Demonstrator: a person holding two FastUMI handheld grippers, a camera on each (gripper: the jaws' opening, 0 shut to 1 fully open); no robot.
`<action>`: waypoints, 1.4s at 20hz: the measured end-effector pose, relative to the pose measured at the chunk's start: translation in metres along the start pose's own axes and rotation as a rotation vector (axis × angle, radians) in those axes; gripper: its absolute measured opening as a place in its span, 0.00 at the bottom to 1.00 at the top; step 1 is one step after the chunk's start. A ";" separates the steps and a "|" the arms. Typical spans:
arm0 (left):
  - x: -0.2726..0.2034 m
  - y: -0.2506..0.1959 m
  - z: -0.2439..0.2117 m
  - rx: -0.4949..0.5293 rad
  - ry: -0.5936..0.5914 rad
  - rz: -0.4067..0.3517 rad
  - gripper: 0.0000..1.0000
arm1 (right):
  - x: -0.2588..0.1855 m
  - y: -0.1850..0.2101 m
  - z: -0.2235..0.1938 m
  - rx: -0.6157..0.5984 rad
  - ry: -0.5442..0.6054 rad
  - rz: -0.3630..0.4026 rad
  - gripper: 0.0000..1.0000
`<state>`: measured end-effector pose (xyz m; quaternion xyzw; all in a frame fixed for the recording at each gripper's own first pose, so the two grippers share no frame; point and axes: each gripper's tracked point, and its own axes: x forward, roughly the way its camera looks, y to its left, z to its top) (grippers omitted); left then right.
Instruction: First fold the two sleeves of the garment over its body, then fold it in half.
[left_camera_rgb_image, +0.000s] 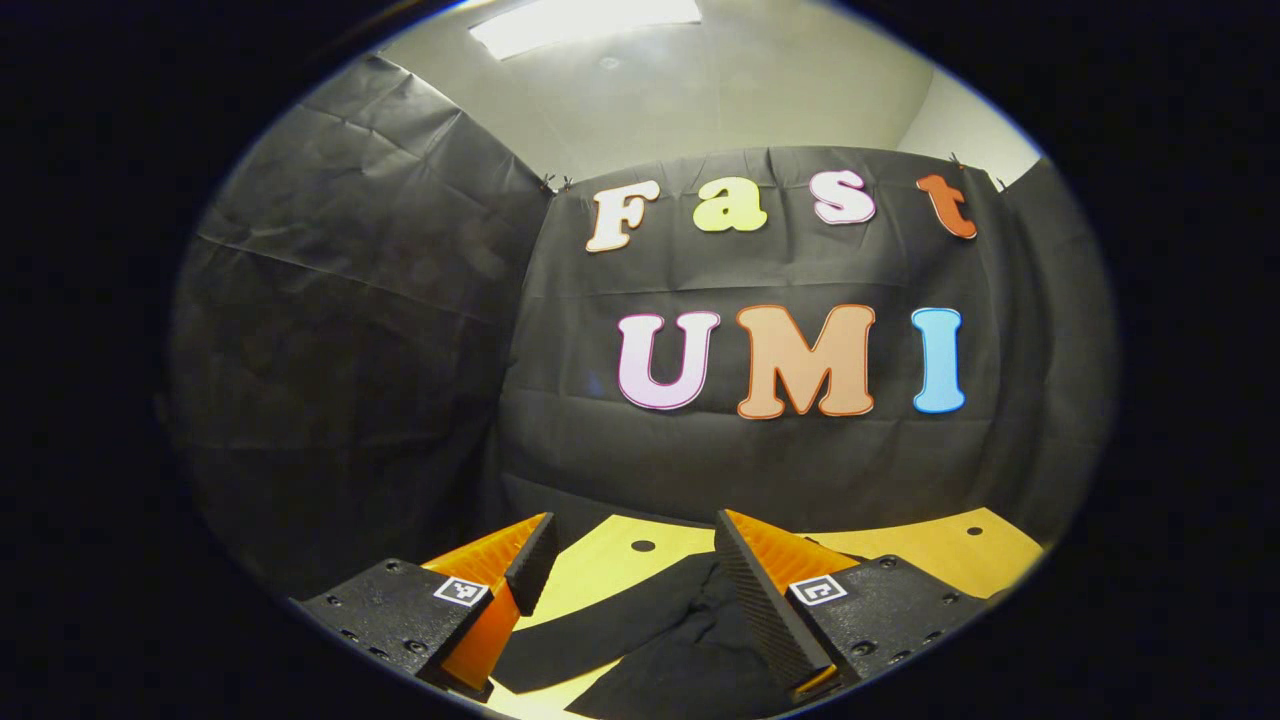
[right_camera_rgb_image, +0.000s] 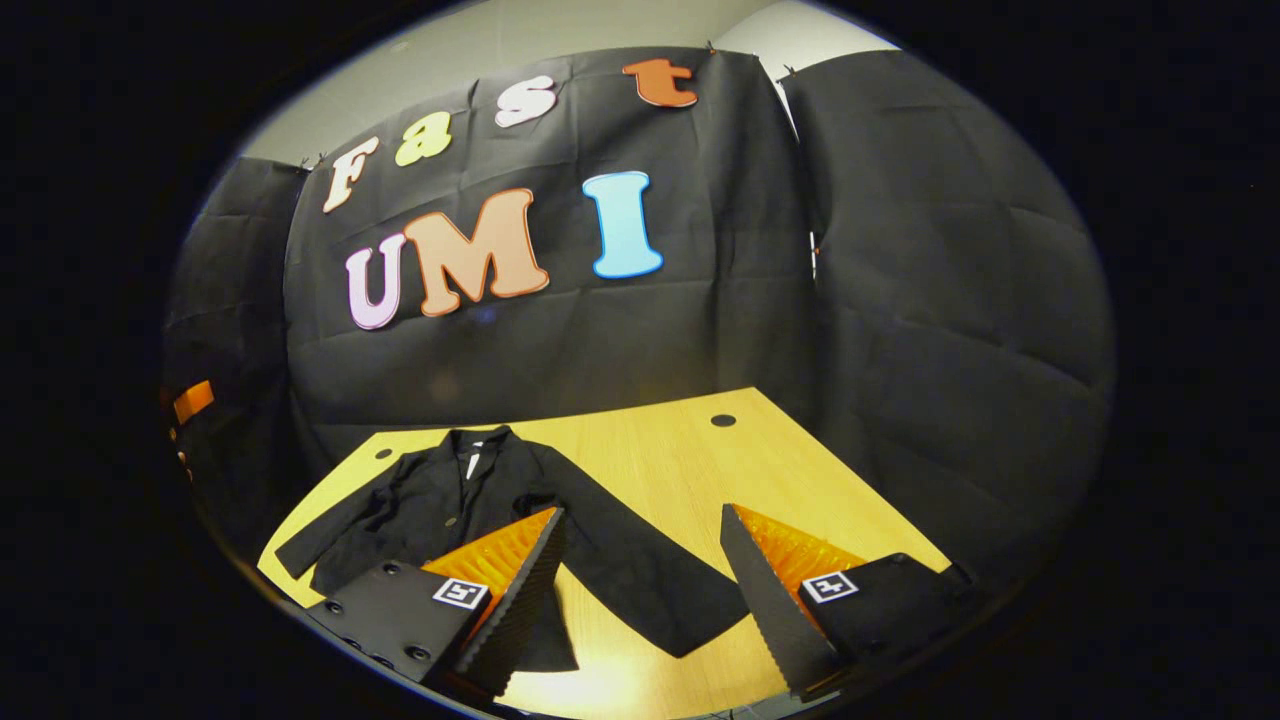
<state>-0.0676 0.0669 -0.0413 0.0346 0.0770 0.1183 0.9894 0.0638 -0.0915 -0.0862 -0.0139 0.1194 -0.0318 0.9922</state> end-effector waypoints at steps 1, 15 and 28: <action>0.000 0.001 0.002 -0.003 -0.003 0.006 0.92 | 0.007 -0.005 -0.006 -0.013 0.019 -0.003 0.98; -0.016 0.020 -0.003 0.022 0.010 0.093 0.92 | 0.087 -0.045 -0.112 -0.051 0.356 0.012 0.98; -0.015 0.012 -0.020 0.043 0.060 0.077 0.92 | 0.119 -0.057 -0.161 -0.129 0.506 0.004 0.97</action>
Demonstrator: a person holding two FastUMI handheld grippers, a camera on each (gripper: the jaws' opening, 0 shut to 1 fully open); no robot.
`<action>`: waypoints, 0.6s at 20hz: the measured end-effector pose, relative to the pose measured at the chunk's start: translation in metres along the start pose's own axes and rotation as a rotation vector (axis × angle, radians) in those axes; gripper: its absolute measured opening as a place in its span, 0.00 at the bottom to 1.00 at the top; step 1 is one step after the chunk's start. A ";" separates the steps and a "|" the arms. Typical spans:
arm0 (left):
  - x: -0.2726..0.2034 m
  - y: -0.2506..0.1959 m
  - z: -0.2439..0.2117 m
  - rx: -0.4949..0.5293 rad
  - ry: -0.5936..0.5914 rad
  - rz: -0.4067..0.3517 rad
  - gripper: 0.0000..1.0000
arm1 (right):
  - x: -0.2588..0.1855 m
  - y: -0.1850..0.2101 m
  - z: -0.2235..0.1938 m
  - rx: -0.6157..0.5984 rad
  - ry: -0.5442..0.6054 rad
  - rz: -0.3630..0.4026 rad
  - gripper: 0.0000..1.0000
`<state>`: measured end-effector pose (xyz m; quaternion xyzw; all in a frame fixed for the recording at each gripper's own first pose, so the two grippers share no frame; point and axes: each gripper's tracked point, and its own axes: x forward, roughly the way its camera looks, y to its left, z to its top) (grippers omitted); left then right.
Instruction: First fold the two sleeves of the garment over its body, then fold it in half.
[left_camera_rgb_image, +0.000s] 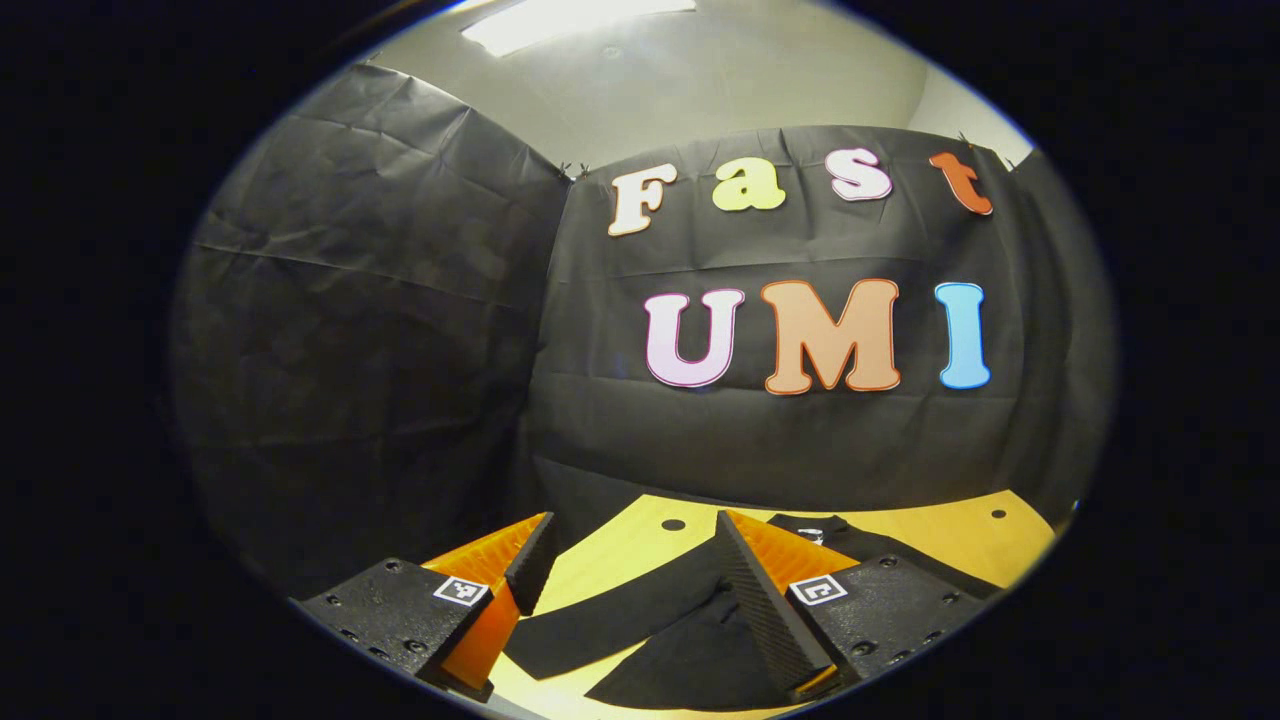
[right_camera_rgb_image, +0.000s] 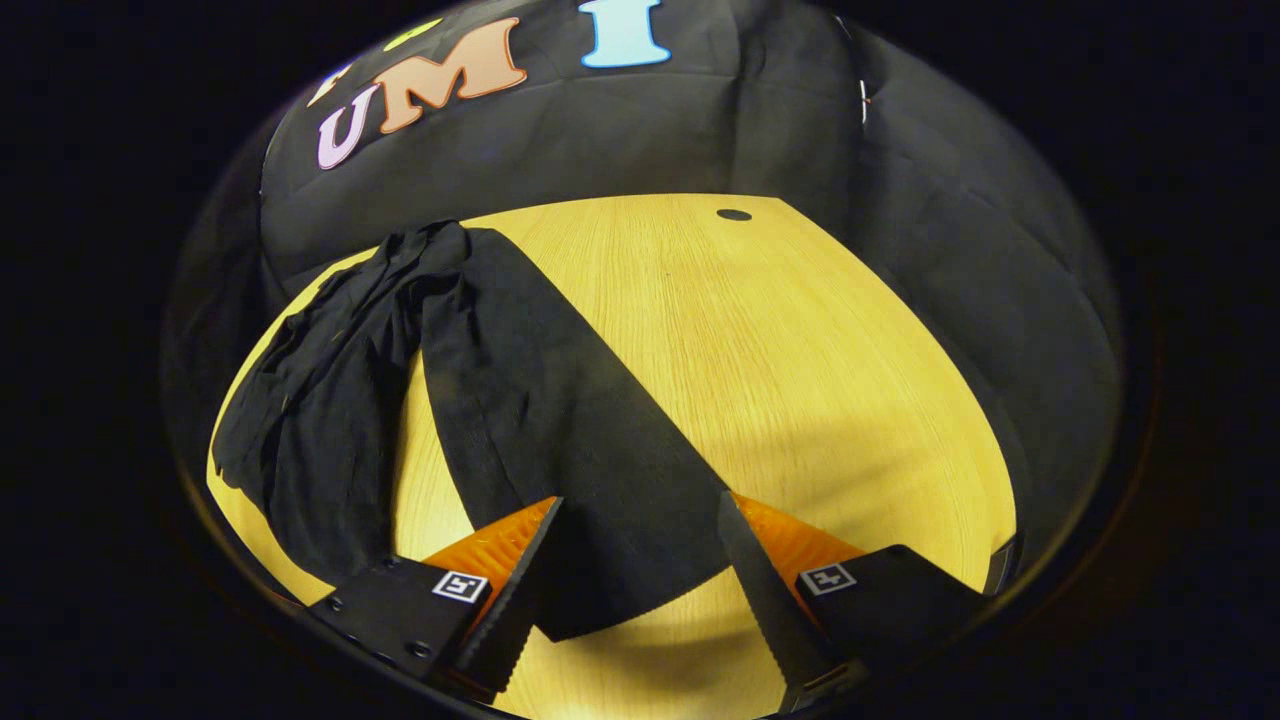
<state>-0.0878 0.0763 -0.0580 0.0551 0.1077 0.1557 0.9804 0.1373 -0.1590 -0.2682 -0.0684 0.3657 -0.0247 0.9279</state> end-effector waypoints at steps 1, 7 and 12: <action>0.001 -0.001 0.001 0.004 -0.001 -0.001 0.92 | 0.000 0.000 0.000 -0.011 -0.005 -0.003 0.97; 0.004 -0.008 -0.005 -0.015 0.012 -0.019 0.92 | 0.002 0.000 0.000 -0.024 -0.027 0.020 0.96; 0.009 -0.017 -0.006 -0.005 0.012 -0.045 0.92 | -0.001 0.004 0.001 0.017 0.009 -0.013 0.85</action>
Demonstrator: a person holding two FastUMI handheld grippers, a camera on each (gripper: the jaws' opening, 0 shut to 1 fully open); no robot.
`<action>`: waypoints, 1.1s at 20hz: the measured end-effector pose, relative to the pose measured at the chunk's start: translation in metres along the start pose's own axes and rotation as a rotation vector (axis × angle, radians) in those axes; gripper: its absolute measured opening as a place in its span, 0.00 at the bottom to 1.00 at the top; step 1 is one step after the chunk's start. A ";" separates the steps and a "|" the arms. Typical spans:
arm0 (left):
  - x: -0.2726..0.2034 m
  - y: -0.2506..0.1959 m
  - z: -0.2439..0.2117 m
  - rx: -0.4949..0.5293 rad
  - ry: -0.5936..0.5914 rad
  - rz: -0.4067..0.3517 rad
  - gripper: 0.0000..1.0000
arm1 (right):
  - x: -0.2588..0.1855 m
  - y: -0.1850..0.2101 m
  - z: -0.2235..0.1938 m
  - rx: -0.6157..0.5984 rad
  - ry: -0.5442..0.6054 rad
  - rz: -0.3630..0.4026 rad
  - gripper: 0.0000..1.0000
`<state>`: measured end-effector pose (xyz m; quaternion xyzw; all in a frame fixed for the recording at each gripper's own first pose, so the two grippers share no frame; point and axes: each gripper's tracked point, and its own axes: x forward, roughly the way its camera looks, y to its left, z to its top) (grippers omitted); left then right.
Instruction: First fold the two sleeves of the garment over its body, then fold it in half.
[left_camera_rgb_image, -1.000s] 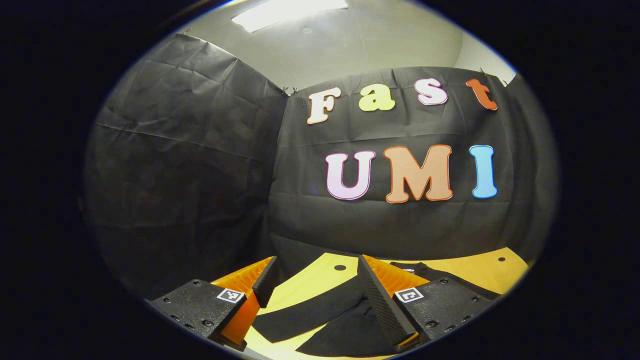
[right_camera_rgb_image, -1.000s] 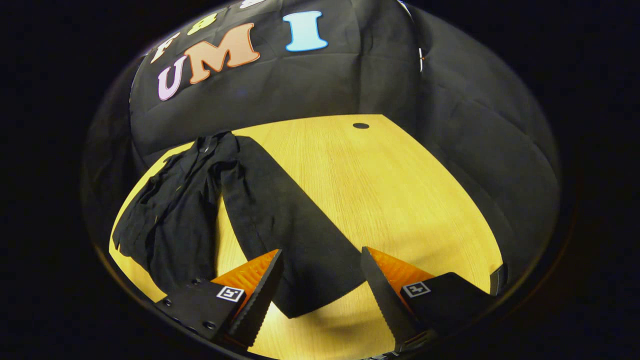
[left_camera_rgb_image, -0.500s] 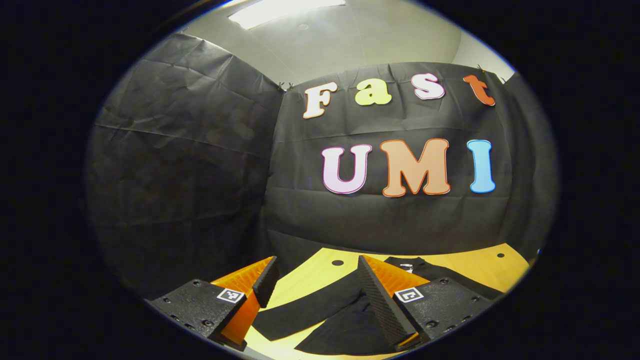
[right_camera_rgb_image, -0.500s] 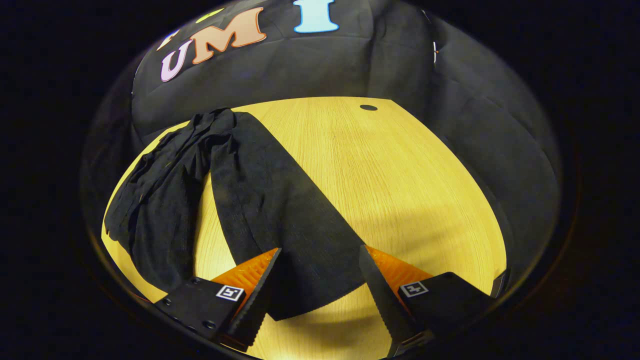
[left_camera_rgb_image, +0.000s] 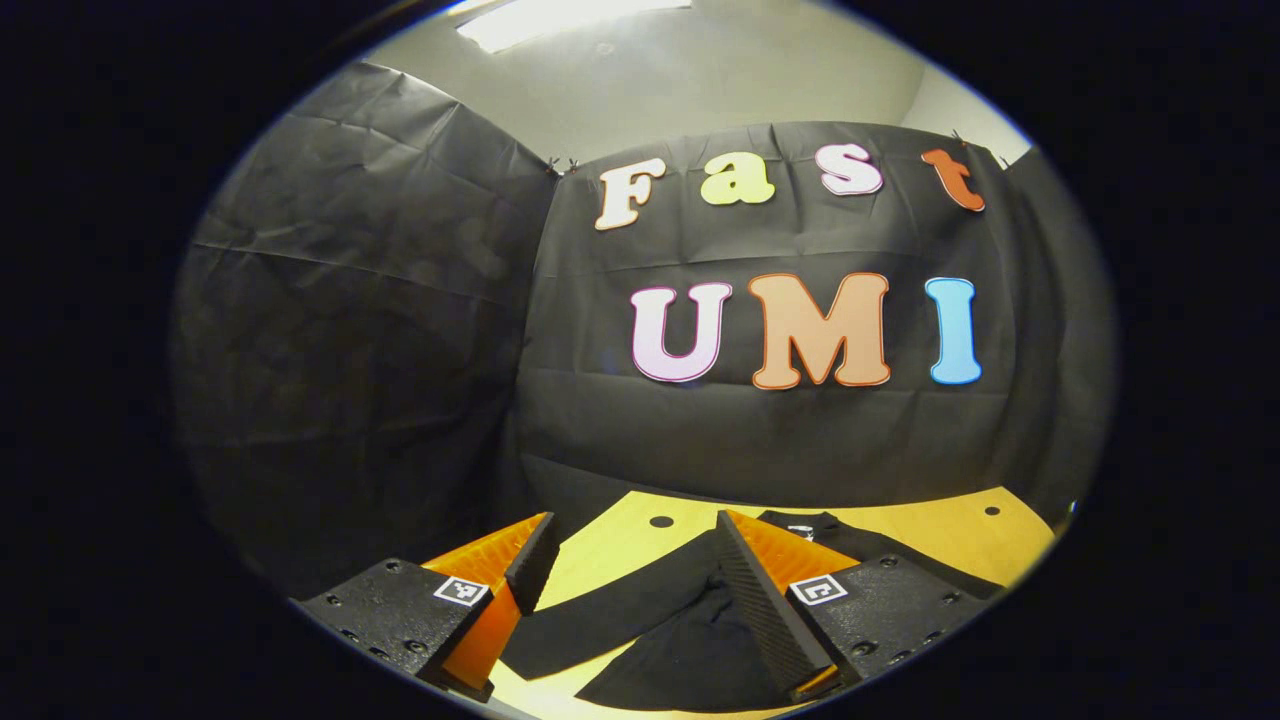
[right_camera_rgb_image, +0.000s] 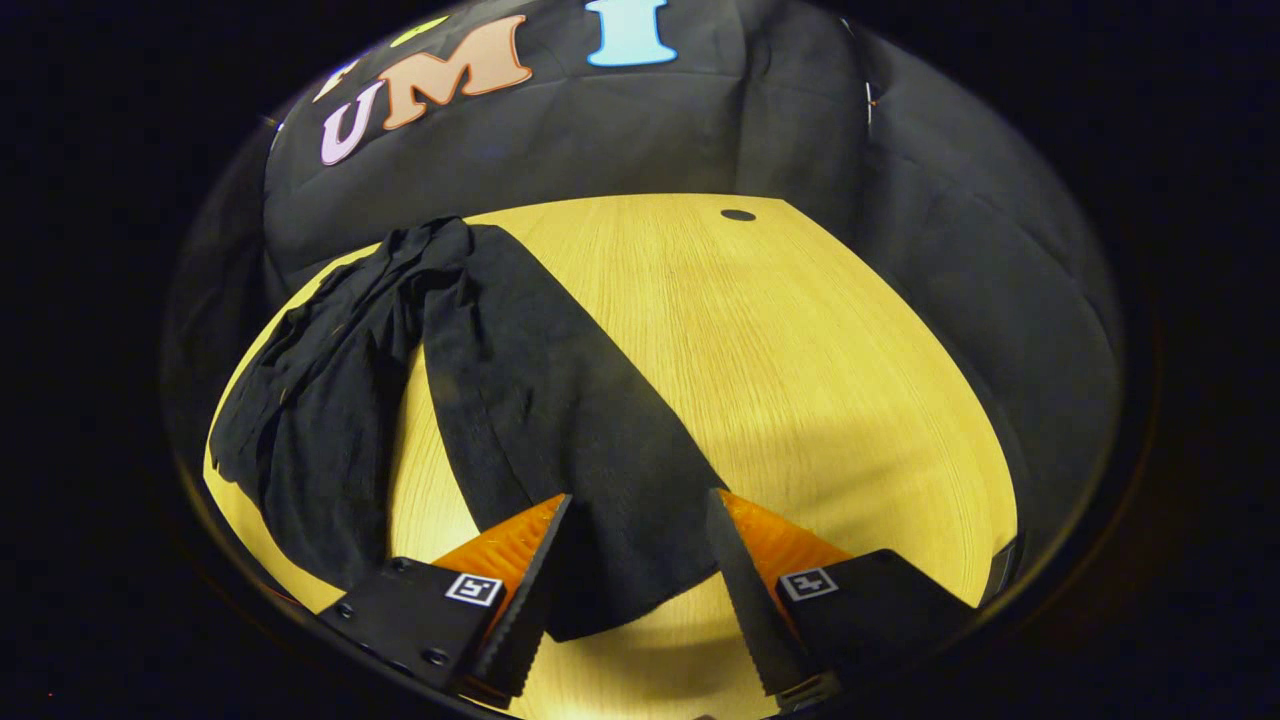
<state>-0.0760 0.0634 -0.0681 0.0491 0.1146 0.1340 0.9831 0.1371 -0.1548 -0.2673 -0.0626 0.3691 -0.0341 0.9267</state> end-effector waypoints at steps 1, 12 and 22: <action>0.000 -0.002 0.002 0.002 -0.003 -0.004 0.92 | 0.000 0.001 -0.002 0.004 0.004 -0.005 0.82; 0.000 -0.018 0.004 -0.003 -0.005 -0.049 0.93 | 0.000 0.014 0.003 0.004 -0.050 0.021 0.53; -0.012 -0.020 -0.002 -0.017 0.022 -0.037 0.92 | -0.004 0.028 0.000 0.111 -0.023 0.096 0.14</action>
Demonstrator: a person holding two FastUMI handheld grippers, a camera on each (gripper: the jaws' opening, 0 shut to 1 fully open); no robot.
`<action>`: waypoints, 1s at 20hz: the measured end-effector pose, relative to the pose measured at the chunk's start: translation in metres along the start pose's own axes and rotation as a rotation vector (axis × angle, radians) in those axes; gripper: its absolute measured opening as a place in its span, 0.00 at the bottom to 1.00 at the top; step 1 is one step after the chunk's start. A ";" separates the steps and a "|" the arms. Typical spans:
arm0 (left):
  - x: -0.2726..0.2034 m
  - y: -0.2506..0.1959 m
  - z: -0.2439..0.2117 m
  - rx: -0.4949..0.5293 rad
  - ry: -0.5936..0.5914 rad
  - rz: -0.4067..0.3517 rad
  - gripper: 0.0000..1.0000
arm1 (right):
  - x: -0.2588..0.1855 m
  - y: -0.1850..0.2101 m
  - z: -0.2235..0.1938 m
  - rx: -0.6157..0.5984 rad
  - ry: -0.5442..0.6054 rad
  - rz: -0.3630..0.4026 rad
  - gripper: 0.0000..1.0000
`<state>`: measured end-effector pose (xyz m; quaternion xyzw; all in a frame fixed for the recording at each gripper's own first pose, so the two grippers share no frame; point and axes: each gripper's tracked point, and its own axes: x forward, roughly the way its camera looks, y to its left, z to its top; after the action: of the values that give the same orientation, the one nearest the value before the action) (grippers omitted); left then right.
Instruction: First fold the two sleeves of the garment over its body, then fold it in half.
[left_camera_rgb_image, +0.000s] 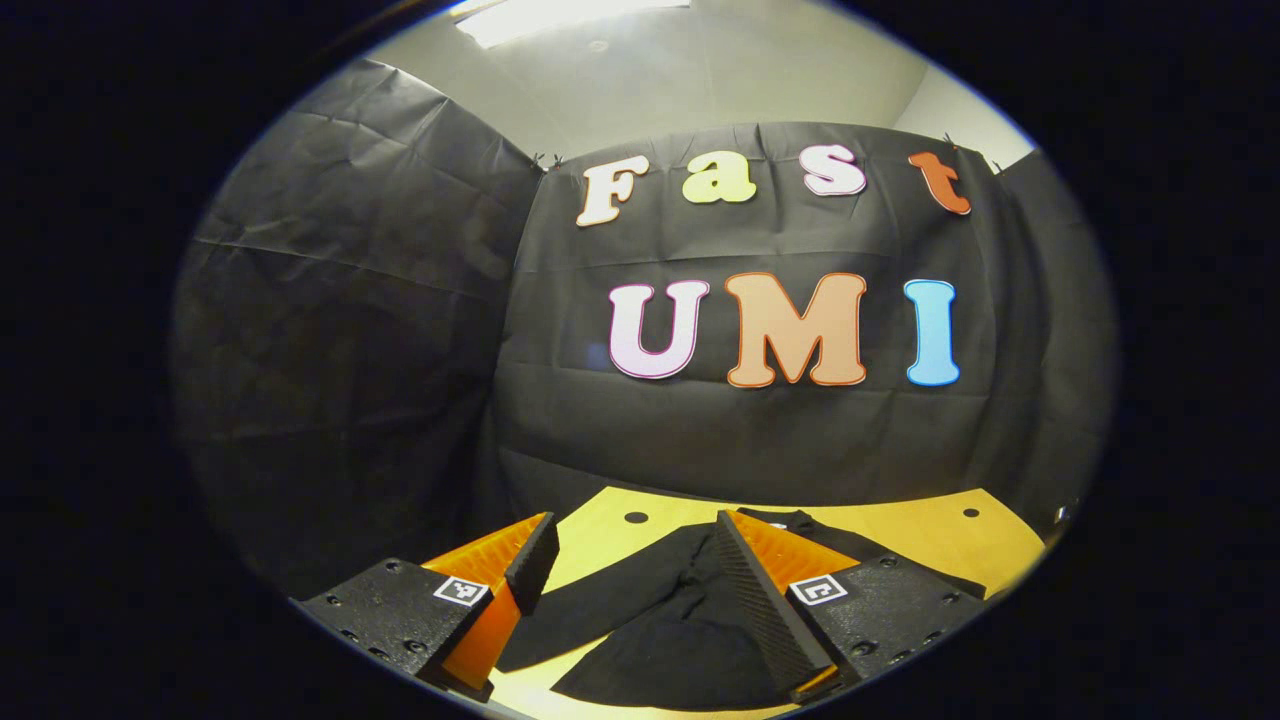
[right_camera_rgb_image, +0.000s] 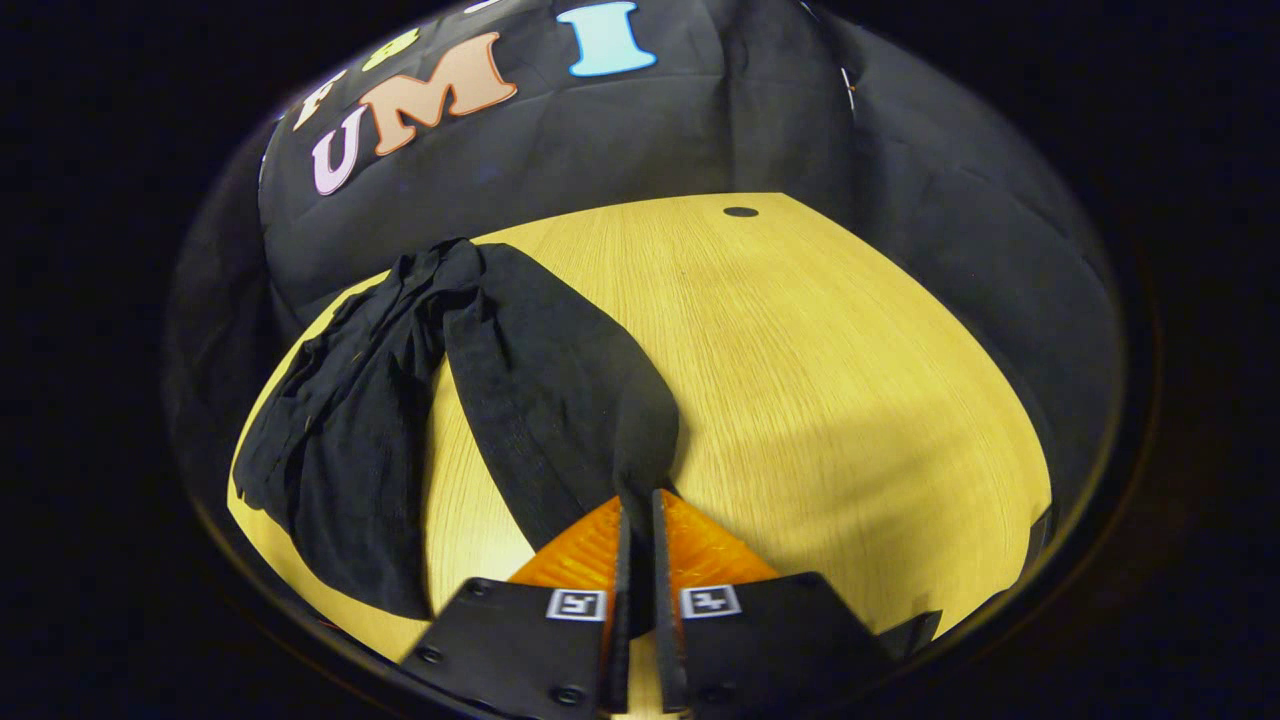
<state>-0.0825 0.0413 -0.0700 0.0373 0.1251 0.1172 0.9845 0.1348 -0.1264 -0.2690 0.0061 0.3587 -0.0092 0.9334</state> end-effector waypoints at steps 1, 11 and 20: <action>-0.003 0.002 0.000 0.004 0.004 0.007 0.92 | 0.000 0.000 0.000 0.032 -0.009 0.010 0.07; -0.036 -0.003 -0.002 0.028 0.014 0.056 0.92 | -0.002 -0.003 0.001 -0.009 0.049 0.004 0.02; -0.012 0.033 -0.018 0.023 0.050 0.038 0.92 | -0.018 0.022 0.054 0.000 0.043 -0.037 0.02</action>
<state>-0.1055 0.0712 -0.0816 0.0481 0.1502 0.1353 0.9782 0.1581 -0.1052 -0.2167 -0.0003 0.3786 -0.0265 0.9252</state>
